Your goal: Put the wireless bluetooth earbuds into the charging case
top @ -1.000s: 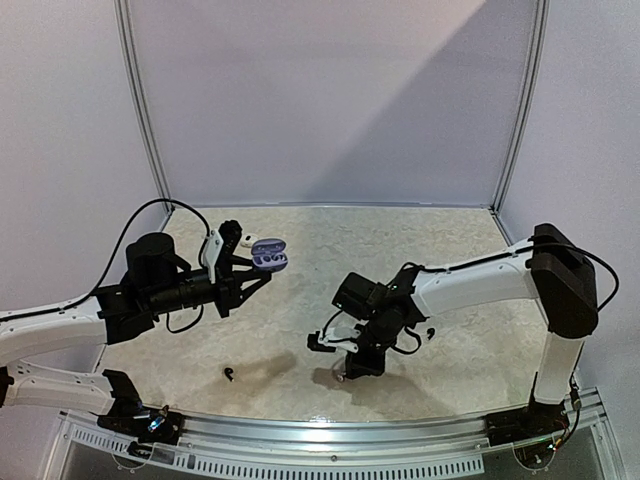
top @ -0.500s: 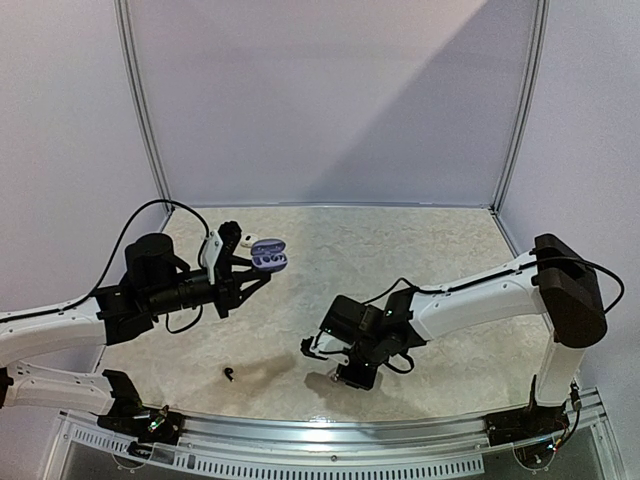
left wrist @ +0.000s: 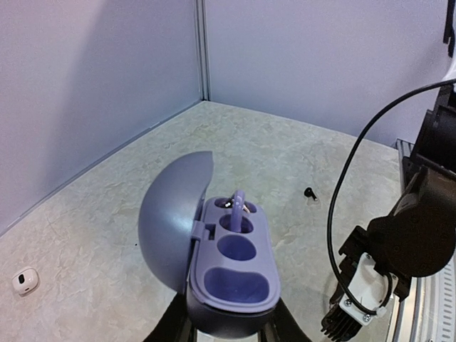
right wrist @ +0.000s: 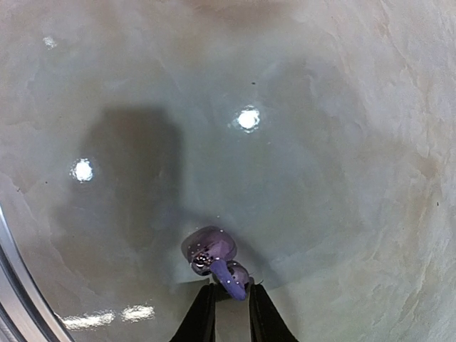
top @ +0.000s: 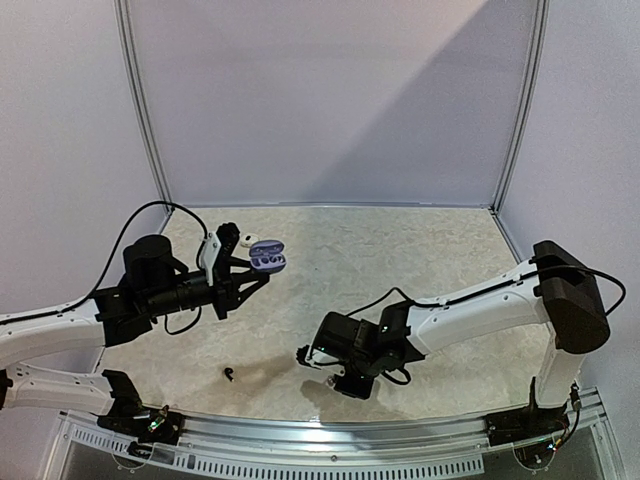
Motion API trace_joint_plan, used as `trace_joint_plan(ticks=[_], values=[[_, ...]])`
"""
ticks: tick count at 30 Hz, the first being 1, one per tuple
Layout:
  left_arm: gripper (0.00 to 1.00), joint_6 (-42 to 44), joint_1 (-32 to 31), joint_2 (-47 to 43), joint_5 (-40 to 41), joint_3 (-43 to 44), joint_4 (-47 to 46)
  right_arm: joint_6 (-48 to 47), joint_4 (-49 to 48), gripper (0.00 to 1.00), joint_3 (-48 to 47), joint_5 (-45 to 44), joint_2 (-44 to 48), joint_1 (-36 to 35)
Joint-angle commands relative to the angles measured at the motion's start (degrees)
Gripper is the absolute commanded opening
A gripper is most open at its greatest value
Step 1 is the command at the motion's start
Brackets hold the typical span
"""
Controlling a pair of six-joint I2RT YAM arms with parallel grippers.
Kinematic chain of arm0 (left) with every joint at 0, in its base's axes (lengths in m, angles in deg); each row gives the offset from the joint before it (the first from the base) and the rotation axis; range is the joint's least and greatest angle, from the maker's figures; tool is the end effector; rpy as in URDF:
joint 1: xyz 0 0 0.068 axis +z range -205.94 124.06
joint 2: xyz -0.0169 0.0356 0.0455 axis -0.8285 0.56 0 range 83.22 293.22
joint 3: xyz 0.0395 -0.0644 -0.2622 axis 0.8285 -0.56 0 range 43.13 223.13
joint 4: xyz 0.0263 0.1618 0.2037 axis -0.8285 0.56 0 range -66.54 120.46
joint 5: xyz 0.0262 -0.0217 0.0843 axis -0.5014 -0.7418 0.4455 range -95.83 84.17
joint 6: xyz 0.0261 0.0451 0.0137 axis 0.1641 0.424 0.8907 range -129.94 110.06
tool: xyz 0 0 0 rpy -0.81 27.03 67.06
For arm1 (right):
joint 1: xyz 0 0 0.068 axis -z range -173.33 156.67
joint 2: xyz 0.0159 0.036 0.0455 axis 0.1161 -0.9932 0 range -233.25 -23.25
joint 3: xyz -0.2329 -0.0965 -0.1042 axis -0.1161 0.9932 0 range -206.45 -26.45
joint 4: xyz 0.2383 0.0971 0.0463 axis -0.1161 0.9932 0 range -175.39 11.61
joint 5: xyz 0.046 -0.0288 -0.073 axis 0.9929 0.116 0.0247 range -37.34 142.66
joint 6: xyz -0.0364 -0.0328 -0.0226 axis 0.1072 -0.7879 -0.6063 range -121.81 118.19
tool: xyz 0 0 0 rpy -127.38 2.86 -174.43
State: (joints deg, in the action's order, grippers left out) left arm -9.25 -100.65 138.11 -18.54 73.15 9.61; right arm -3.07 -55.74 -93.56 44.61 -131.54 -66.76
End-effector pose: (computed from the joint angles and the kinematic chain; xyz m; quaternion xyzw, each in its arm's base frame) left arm 0.1527 -0.1620 0.2603 0.3609 0.6804 -0.3161 0.5539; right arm 0.1083 0.3462 0.1448 -0.5873 0.7891 0.0420 0.1751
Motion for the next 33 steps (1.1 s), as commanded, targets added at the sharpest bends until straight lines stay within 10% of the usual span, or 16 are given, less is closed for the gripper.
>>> trace_joint_plan(ticks=[1,33], values=[[0.0,0.52,0.68,-1.42,-0.53,-1.14,-0.15,0.99,0.47,0.18,-1.12,-3.82,-1.5,-0.33],[0.0,1.05,0.68,-1.76,-0.53,-1.57,-0.14,-12.89,-6.43,0.46,7.96,0.44,7.85,-0.76]])
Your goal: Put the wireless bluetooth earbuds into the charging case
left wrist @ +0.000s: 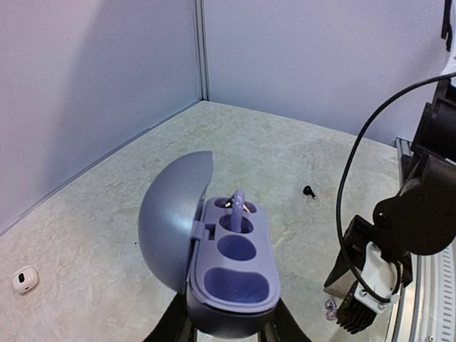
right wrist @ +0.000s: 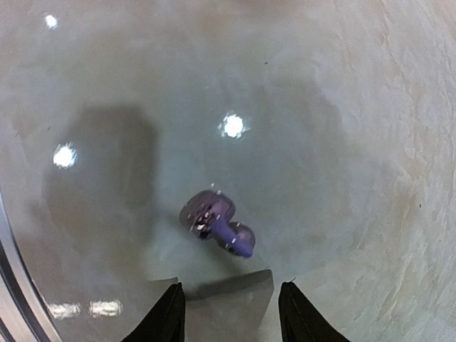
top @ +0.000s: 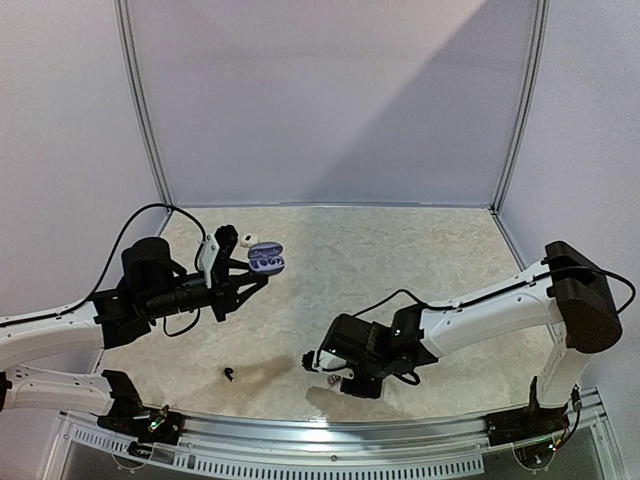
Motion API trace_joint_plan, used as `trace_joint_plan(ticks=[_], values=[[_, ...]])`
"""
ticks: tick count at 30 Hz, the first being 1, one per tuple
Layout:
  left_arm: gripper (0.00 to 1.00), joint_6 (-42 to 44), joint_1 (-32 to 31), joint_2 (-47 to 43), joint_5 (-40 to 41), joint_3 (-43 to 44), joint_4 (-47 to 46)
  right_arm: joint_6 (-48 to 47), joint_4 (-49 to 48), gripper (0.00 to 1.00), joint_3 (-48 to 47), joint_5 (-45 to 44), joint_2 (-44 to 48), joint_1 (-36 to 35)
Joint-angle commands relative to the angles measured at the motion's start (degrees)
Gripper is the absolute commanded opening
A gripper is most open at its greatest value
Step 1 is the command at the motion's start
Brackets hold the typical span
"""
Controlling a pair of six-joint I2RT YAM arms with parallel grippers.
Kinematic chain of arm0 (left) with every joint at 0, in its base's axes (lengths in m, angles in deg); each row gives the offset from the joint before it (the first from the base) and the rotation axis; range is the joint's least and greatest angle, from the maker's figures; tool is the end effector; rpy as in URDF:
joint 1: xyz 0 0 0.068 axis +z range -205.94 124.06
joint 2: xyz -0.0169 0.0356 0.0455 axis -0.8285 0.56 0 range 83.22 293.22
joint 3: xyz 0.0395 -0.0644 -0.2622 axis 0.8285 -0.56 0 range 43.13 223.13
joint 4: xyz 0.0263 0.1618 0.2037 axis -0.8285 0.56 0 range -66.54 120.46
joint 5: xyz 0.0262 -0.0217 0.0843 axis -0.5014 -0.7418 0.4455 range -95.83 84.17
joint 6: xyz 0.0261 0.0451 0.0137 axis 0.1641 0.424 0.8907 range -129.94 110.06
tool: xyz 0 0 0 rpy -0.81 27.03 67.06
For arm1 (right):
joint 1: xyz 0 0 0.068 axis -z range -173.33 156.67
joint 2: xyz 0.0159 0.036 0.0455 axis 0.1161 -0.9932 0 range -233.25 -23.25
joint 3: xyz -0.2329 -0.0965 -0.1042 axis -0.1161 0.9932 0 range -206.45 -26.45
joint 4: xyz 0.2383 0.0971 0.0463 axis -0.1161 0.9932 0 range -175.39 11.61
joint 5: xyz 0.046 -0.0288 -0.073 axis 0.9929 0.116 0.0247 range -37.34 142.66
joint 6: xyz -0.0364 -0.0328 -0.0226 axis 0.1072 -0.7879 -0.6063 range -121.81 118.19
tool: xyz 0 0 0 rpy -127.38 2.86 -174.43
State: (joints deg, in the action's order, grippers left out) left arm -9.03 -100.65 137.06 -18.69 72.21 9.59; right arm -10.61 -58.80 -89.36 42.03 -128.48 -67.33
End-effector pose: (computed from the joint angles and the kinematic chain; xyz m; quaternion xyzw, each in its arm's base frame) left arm 0.1499 -0.1594 0.2582 0.3628 0.6786 -0.3162 0.5549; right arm 0.1029 0.3348 0.1459 -0.6346 0.7455 0.0215 0.2027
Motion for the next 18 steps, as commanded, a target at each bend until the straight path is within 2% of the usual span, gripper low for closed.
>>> trace_joint_plan(ticks=[1,3,5,10,14,18], values=[[0.0,0.77,0.68,-0.75,-0.43,-0.62,-0.04,-6.78,-4.27,0.48,4.81,3.9,6.93,0.55],[0.0,0.75,0.68,-0.68,-0.61,-0.57,0.03,-8.16,-4.69,0.49,5.5,7.48,9.68,3.02],[0.0,0.72,0.68,-0.59,-0.68,-0.56,-0.09,-10.36,-4.15,0.49,5.25,15.54,12.01,5.75],[0.0,0.58,0.68,-0.32,-0.97,-0.51,-0.53,-24.74,-0.5,0.47,2.73,28.99,11.95,10.06],[0.0,0.79,0.68,-0.74,-0.89,-0.18,0.28,-31.01,6.36,0.46,-3.72,32.19,6.08,12.76],[0.0,0.86,0.68,-1.0,-0.85,-0.17,0.35,-35.04,9.05,0.45,-8.05,34.74,0.98,13.69]])
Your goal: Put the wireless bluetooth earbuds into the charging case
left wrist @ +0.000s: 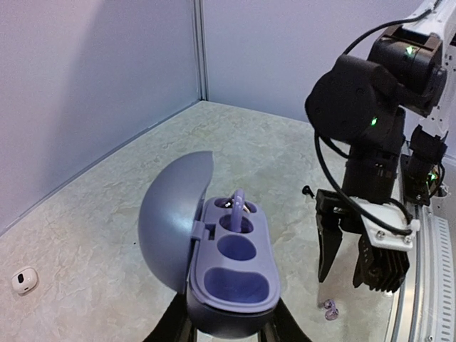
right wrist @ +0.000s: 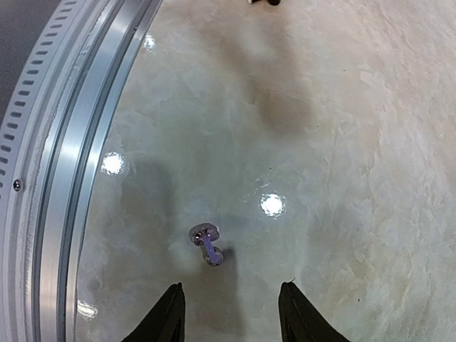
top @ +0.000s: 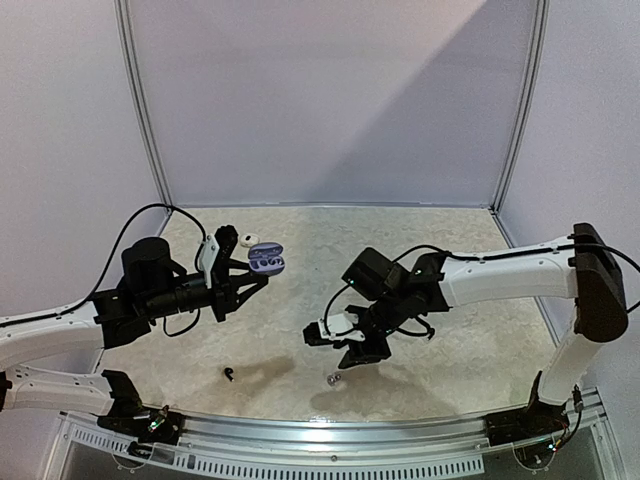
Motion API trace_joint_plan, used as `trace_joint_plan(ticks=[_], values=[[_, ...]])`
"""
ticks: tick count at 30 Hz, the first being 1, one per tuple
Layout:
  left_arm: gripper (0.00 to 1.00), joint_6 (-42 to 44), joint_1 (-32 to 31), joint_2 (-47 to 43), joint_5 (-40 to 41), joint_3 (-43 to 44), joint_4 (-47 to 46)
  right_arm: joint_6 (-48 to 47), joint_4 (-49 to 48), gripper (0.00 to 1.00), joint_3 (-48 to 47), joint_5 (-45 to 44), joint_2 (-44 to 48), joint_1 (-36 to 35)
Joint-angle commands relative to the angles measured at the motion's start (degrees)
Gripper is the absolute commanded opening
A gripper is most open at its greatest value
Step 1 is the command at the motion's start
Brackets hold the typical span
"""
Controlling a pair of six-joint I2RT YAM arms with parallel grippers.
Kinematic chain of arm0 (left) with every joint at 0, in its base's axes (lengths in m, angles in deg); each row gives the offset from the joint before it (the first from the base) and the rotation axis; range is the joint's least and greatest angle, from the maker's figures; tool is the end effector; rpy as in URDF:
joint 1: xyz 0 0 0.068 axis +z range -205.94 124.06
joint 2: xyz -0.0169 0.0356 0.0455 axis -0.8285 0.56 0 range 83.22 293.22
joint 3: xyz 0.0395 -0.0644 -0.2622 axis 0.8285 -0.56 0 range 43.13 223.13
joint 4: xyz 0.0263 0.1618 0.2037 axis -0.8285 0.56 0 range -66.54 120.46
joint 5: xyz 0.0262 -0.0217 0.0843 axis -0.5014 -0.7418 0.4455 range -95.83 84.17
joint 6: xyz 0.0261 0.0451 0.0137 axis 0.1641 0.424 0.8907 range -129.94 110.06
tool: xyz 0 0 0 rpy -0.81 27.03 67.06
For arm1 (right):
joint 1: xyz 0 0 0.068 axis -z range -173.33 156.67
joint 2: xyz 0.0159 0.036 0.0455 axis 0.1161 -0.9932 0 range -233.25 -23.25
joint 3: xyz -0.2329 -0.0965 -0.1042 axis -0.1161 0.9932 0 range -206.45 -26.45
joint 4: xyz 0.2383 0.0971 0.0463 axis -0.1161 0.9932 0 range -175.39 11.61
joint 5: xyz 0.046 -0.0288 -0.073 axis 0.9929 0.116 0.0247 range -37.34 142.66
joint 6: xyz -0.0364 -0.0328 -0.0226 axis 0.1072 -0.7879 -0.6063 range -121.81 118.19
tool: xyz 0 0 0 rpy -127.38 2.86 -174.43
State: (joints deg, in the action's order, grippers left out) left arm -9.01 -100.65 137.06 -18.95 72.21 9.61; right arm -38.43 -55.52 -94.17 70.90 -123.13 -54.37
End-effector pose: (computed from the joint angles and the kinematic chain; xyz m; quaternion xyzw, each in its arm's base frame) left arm 0.1498 -0.1595 0.2581 0.3642 0.6779 -0.3176 0.5540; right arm 0.1623 0.3162 0.1987 -0.7464 0.6019 0.2008 0.2008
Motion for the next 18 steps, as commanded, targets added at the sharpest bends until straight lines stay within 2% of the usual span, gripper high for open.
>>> trace_joint_plan(ticks=[1,7,18], values=[[0.0,0.93,0.68,-0.95,-0.5,-0.23,0.32,-7.8,6.64,0.45,-4.08,6.2,-5.11,0.82],[0.0,1.26,0.68,-1.15,-0.27,-0.4,0.59,-11.43,8.73,0.41,-6.87,6.17,-9.15,0.87],[0.0,1.8,0.72,-1.18,-0.23,-0.52,0.35,-10.94,6.13,0.34,-8.45,4.86,-12.97,0.9]])
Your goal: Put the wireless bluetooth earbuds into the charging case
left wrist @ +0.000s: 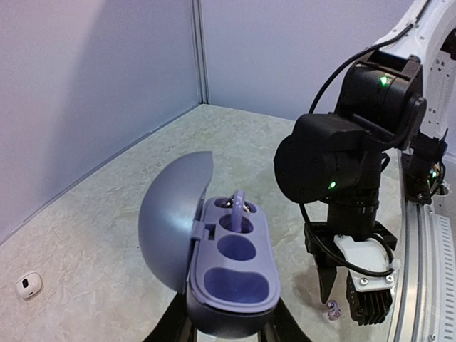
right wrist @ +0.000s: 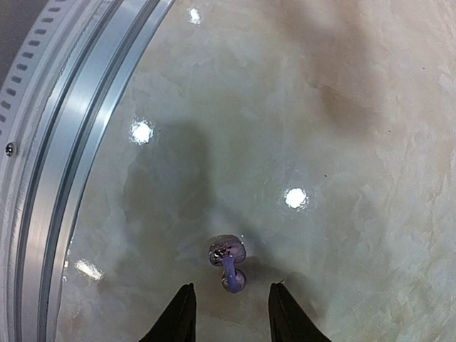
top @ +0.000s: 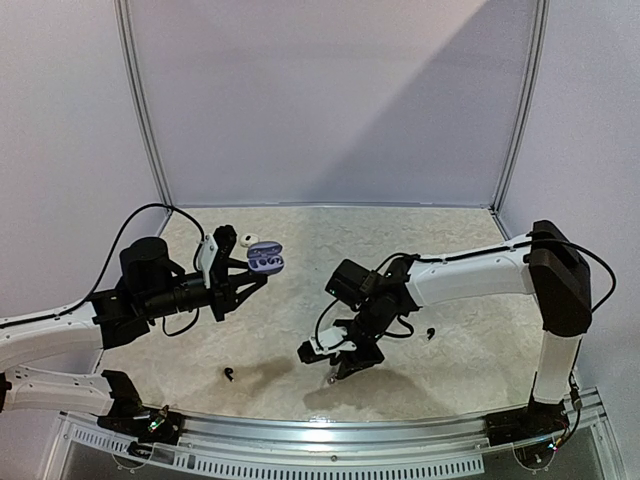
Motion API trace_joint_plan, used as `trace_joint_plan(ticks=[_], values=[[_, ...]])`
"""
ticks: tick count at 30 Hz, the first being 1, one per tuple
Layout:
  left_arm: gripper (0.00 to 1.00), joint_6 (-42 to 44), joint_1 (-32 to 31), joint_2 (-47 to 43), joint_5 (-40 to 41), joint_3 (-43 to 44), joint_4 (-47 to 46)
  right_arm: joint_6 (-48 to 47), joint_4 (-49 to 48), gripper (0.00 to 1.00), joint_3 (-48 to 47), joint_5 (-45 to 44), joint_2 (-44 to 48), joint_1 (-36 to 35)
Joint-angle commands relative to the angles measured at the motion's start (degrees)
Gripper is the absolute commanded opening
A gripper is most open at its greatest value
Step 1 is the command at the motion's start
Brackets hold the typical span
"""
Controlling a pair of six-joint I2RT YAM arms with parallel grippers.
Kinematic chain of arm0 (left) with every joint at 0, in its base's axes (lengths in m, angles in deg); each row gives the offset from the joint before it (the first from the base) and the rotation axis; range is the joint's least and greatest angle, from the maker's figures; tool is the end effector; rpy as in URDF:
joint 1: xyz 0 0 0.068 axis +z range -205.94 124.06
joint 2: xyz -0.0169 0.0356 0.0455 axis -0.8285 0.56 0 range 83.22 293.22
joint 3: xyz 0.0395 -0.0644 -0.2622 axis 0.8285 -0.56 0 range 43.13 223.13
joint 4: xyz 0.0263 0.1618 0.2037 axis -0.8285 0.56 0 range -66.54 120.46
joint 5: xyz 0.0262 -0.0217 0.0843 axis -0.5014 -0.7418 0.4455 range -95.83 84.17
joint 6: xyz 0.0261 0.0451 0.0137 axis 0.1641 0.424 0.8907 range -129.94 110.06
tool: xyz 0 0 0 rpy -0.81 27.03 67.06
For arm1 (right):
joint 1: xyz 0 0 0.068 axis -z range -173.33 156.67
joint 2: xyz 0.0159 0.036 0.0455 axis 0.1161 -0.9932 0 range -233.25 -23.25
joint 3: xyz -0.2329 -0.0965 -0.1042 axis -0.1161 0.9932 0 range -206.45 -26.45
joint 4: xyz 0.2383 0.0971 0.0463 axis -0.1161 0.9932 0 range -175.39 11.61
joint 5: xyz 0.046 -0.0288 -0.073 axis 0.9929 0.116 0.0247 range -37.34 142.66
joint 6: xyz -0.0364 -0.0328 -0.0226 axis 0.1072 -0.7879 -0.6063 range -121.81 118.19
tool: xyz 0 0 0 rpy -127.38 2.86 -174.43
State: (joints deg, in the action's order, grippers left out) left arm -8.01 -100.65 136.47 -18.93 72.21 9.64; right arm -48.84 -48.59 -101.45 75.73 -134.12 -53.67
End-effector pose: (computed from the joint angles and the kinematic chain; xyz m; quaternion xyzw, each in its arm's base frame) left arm 0.1487 -0.1584 0.2601 0.3691 0.6718 -0.3136 0.5605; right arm 0.1758 0.3367 0.1633 -0.7983 0.5494 0.2135 0.1238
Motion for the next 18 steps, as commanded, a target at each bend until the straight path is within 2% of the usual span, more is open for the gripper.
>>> trace_joint_plan(ticks=[1,4,18], values=[[0.0,0.72,0.69,-0.62,-0.23,-0.52,0.36,-0.59,-0.78,0.32,-1.38,-0.18,-2.33,0.17],[0.0,0.79,0.68,-0.77,-0.21,-0.52,0.38,-0.55,-1.19,0.24,-1.64,-0.6,-3.01,0.17],[0.0,1.05,0.76,-0.5,0.03,-0.65,0.3,-0.52,-1.17,0.17,-2.07,0.57,-3.6,0.17]])
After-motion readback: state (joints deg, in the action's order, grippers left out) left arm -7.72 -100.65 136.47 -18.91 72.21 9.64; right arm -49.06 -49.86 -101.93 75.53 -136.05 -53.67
